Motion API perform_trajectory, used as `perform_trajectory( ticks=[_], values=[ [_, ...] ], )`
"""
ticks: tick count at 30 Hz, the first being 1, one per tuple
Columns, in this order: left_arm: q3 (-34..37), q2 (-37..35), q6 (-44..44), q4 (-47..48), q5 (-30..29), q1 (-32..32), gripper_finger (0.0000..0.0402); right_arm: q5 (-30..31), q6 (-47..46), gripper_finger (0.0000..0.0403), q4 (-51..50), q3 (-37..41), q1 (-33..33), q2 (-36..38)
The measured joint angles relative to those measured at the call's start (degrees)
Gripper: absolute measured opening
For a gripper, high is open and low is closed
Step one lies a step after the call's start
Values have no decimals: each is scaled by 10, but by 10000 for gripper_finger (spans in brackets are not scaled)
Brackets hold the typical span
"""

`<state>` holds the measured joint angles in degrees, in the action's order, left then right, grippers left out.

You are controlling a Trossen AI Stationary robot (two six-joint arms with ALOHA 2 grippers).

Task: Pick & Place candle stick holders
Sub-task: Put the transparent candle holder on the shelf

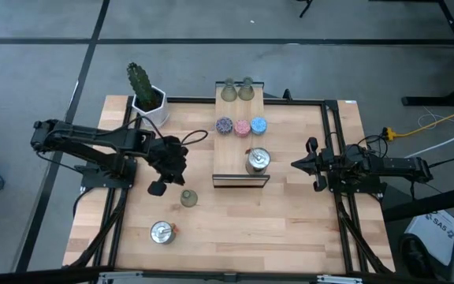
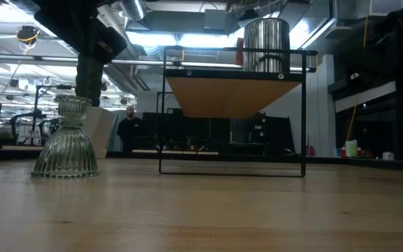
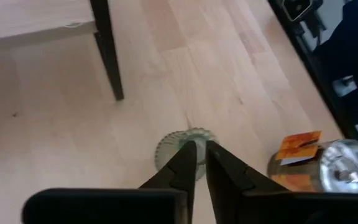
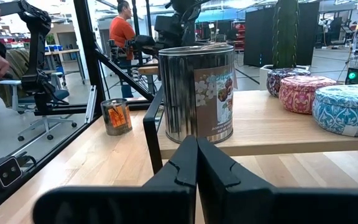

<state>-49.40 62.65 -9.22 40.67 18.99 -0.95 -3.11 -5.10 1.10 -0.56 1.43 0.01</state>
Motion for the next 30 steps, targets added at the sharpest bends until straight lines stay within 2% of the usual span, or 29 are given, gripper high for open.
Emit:
perform_trajectory(
  ticks=[8,17,30],
  values=[
    [-6,1,32,1,-18,-36,98,0,0,5,0,0,0,0],
    [-7,24,40,5,-75,-75,180,0,0,5,0,0,0,0],
    [-7,67,41,-2,-75,-84,298,0,0,5,0,0,0,0]
  ],
)
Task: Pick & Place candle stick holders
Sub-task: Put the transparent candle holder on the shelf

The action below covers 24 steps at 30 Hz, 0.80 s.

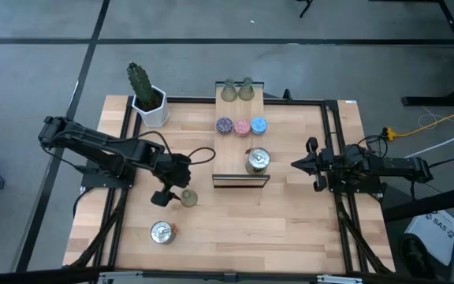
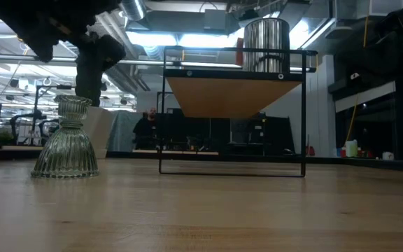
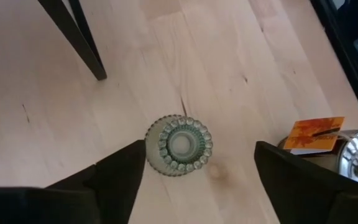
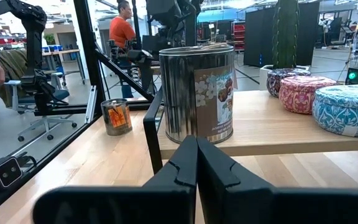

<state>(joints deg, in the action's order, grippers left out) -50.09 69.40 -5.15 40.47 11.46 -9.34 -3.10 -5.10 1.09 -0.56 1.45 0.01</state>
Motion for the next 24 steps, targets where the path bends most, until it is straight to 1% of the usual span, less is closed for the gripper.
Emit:
perform_trajectory(
  ticks=[3,6,13,24],
  values=[
    [0,16,0,0,0,0,314,0,0,5,0,0,0,0],
    [0,35,0,0,0,0,321,0,0,5,0,0,0,0],
    [0,77,-1,-1,0,0,322,0,0,5,0,0,0,0],
    [0,116,-1,-30,-1,0,322,0,0,5,0,0,0,0]
  ],
)
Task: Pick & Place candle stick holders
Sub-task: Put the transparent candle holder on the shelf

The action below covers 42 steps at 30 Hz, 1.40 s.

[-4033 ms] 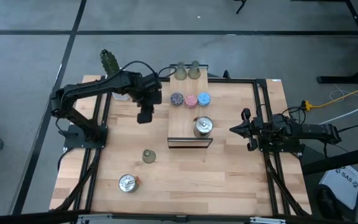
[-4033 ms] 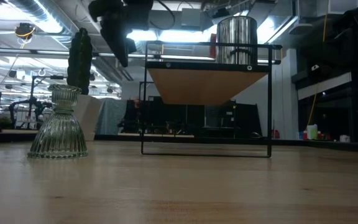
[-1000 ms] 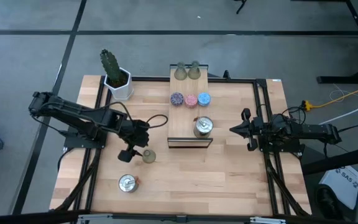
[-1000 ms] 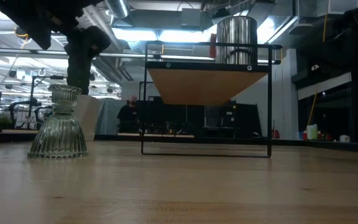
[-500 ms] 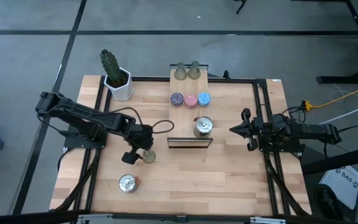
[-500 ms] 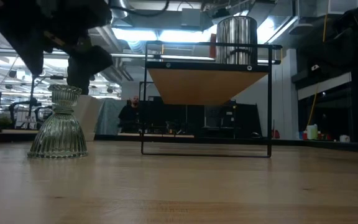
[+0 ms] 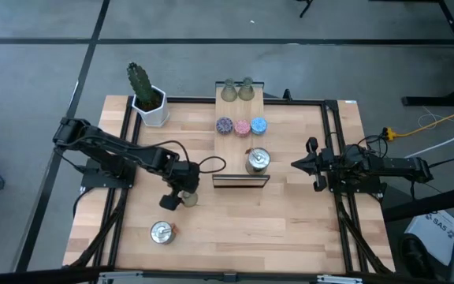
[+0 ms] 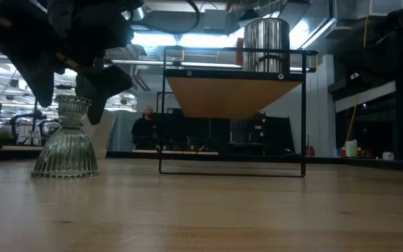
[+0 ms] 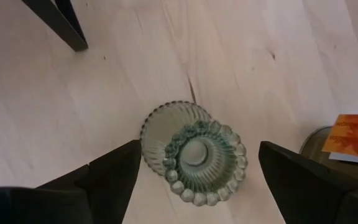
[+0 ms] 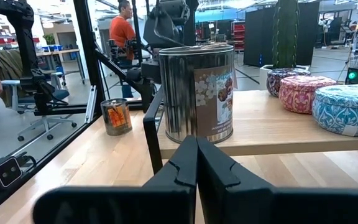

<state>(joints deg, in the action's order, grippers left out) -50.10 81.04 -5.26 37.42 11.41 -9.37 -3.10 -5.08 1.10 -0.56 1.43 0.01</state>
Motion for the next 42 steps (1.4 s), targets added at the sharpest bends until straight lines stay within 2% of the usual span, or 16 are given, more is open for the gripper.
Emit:
perform_trajectory(
  ticks=[11,30,42],
  values=[
    [0,8,1,-2,-4,0,316,0,0,5,0,0,0,0],
    [0,8,2,-2,-4,0,213,0,0,5,0,0,0,0],
    [0,7,2,-2,-4,-1,183,0,0,5,0,0,0,0]
  ],
)
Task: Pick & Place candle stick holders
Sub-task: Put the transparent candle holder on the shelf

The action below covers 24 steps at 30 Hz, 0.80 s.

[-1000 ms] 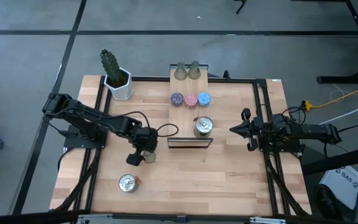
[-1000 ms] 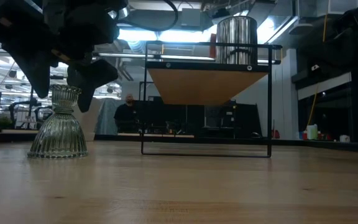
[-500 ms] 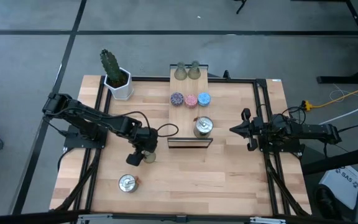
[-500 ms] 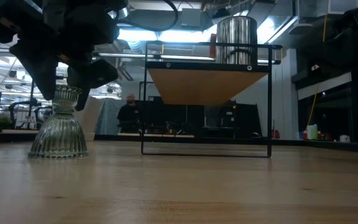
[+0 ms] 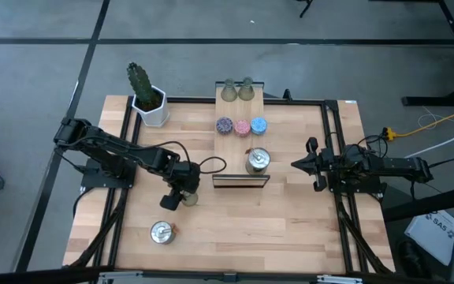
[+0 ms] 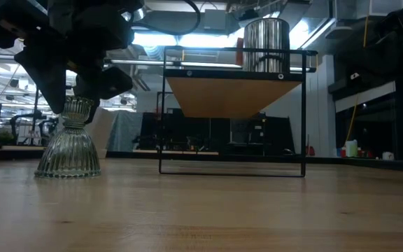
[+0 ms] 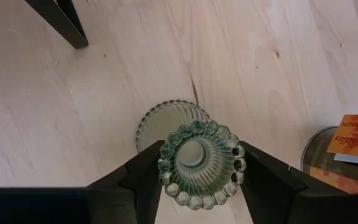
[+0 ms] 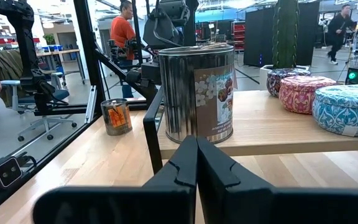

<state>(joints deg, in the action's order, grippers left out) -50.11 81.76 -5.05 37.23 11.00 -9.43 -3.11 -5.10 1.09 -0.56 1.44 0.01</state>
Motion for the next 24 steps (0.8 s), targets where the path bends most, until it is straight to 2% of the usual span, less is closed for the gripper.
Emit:
perform_trajectory(
  ticks=[11,18,24],
  values=[
    [-6,0,6,3,-11,-19,180,0,0,5,0,0,0,0],
    [-46,0,14,26,-12,-21,179,0,0,5,0,0,0,0],
    [-102,0,28,96,-23,-10,178,0,0,5,0,0,0,0]
  ],
)
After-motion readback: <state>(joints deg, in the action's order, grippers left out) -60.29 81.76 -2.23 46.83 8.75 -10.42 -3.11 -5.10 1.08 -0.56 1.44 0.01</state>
